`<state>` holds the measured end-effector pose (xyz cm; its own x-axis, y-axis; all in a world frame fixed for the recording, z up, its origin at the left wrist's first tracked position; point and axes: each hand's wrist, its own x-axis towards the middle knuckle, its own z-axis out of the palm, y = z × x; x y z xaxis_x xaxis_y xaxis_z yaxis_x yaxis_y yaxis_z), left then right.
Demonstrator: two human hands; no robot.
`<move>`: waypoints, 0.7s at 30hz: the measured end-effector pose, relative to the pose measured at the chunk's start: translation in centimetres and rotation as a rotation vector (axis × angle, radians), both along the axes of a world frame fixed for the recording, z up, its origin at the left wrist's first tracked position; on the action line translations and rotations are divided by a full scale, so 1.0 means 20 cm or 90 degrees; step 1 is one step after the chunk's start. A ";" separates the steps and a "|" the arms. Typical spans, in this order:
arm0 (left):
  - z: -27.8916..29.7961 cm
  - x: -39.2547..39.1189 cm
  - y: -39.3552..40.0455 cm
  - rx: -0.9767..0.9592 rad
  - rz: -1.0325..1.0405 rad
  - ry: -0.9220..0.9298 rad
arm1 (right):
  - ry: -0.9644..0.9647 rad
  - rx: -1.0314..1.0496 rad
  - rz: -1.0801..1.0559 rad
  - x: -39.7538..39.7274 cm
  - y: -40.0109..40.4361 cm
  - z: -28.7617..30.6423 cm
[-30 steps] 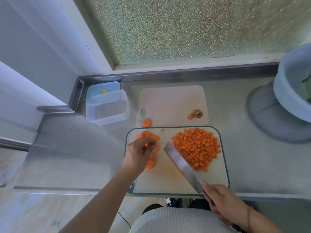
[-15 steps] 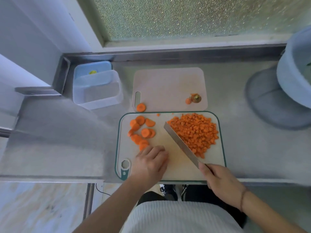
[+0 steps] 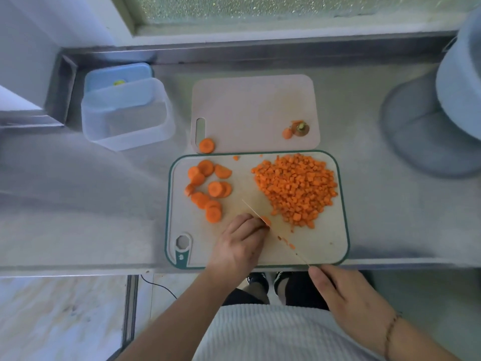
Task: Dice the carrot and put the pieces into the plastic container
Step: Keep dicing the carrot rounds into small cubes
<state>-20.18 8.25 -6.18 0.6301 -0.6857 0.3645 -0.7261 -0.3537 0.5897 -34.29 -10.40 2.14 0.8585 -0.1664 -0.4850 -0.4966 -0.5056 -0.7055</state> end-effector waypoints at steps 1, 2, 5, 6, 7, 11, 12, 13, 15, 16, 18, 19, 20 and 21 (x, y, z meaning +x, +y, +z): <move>0.00 0.00 0.00 0.000 0.000 -0.002 | 0.007 -0.004 0.005 -0.01 0.00 0.00; 0.00 0.00 0.00 -0.002 0.001 -0.004 | 0.014 -0.018 0.012 -0.03 -0.01 -0.01; 0.01 0.00 -0.01 -0.007 0.016 -0.007 | 0.023 -0.048 0.033 -0.04 -0.02 -0.03; 0.01 0.00 -0.01 -0.008 0.022 -0.010 | 0.018 -0.056 0.037 -0.04 -0.01 -0.03; 0.01 0.00 -0.01 -0.008 0.024 -0.010 | 0.008 -0.063 0.036 -0.04 -0.01 -0.02; 0.03 -0.02 0.02 -0.054 0.017 -0.008 | 0.017 -0.140 0.025 -0.01 -0.02 0.05; 0.05 -0.02 0.03 -0.090 0.037 -0.003 | 0.018 -0.184 0.032 0.00 -0.03 0.07; 0.10 -0.01 0.03 -0.128 0.076 -0.002 | 0.012 -0.229 0.044 0.01 -0.04 0.08; 0.24 0.03 0.01 -0.198 0.160 -0.028 | -0.014 -0.307 0.064 0.04 -0.06 0.06; 0.32 0.06 -0.02 -0.221 0.171 -0.055 | -0.029 -0.343 0.069 0.07 -0.07 0.05; 0.44 0.12 -0.08 -0.208 0.132 -0.087 | -0.043 -0.392 0.073 0.12 -0.08 0.02; 0.48 0.16 -0.13 -0.155 0.097 -0.078 | -0.050 -0.420 0.076 0.14 -0.09 0.01; 0.48 0.19 -0.17 -0.070 0.068 -0.062 | -0.058 -0.449 0.081 0.16 -0.09 0.00; 0.47 0.22 -0.22 0.035 0.048 -0.063 | -0.063 -0.472 0.092 0.18 -0.09 0.00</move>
<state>-15.72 3.86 3.12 0.6436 -0.6581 0.3906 -0.7496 -0.4392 0.4952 -30.72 -12.27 2.06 0.9305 -0.3007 -0.2092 -0.3409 -0.9199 -0.1940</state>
